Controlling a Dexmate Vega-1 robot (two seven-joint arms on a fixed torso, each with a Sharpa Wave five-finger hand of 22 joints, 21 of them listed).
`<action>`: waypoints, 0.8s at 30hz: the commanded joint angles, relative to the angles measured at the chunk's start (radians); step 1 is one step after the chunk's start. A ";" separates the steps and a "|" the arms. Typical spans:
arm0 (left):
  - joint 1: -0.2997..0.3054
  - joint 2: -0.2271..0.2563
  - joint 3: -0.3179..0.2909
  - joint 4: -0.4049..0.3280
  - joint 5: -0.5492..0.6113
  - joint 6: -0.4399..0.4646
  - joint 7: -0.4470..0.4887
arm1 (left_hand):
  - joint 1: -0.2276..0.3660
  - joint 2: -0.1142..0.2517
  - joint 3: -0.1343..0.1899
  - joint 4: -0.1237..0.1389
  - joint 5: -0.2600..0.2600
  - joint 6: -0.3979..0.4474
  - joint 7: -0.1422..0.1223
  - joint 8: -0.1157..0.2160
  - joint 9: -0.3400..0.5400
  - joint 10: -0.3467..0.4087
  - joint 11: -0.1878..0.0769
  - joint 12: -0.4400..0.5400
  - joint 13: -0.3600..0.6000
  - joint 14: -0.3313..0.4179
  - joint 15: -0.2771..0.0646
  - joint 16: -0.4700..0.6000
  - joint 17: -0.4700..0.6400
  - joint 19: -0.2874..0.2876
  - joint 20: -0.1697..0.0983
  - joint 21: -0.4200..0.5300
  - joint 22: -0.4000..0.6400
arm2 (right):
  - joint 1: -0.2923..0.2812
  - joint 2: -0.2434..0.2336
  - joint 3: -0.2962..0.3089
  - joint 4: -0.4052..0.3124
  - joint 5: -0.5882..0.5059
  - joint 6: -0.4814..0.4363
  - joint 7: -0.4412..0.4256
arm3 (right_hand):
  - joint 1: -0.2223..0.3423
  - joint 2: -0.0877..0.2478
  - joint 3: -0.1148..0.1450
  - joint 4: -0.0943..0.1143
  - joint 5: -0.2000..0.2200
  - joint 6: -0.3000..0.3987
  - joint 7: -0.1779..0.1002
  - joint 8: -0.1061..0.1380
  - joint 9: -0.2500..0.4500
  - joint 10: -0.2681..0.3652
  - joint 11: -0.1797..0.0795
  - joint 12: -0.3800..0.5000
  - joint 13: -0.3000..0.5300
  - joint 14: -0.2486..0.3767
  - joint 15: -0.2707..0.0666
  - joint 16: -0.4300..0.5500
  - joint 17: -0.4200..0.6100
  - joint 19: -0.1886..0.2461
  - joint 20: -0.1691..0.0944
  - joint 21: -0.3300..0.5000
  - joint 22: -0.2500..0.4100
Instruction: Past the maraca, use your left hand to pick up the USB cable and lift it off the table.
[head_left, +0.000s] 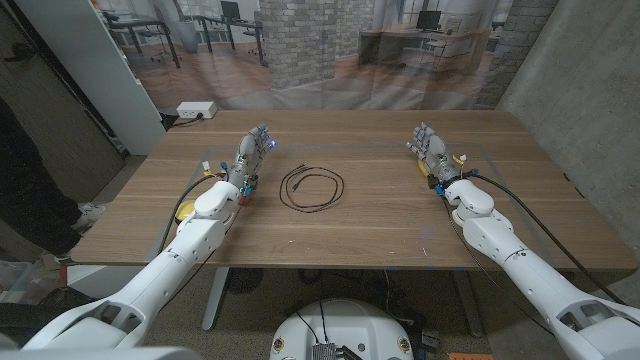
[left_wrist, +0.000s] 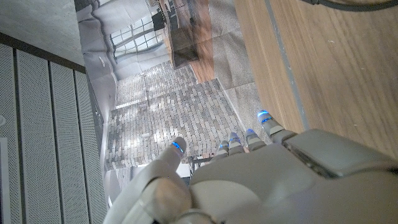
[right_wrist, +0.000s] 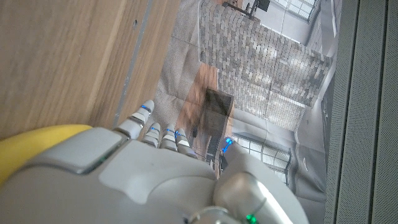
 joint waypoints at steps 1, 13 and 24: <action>0.036 -0.160 -0.209 -0.026 0.200 0.091 -0.116 | 0.000 0.114 0.009 0.000 0.006 -0.010 -0.001 0.007 0.004 -0.006 -0.004 0.007 0.002 -0.008 0.001 0.007 0.005 -0.009 -0.002 0.005 0.004 | -0.036 0.282 0.340 -0.015 -0.323 -0.107 0.206 | -0.001 0.077 0.007 -0.002 0.003 0.001 0.011 0.006 0.004 0.000 0.011 0.006 0.003 -0.008 0.001 0.007 0.004 0.009 -0.002 0.006 0.001; 0.034 -0.263 -0.331 -0.045 0.362 0.129 -0.206 | 0.004 0.106 0.010 -0.008 0.005 0.000 -0.003 0.011 0.004 0.007 -0.010 0.012 0.002 0.003 0.004 0.009 0.003 -0.004 0.003 0.005 0.003 | -0.012 0.465 0.538 -0.018 -0.526 -0.128 0.351 | -0.002 0.076 0.009 -0.002 0.002 0.002 0.010 0.006 0.004 0.002 0.010 0.006 0.003 -0.007 0.002 0.007 0.004 0.009 -0.001 0.006 0.001; 0.022 -0.297 -0.376 -0.056 0.480 0.114 -0.238 | 0.021 0.098 0.018 -0.027 0.004 0.027 -0.020 0.018 0.004 0.037 -0.013 0.021 0.002 0.035 0.016 0.014 -0.002 0.012 0.024 0.008 0.002 | 0.014 0.537 0.626 -0.007 -0.605 -0.120 0.424 | -0.003 0.074 0.011 -0.003 0.000 0.005 0.008 0.007 0.004 0.005 0.012 0.007 0.003 -0.006 0.002 0.007 0.004 0.011 -0.001 0.006 0.001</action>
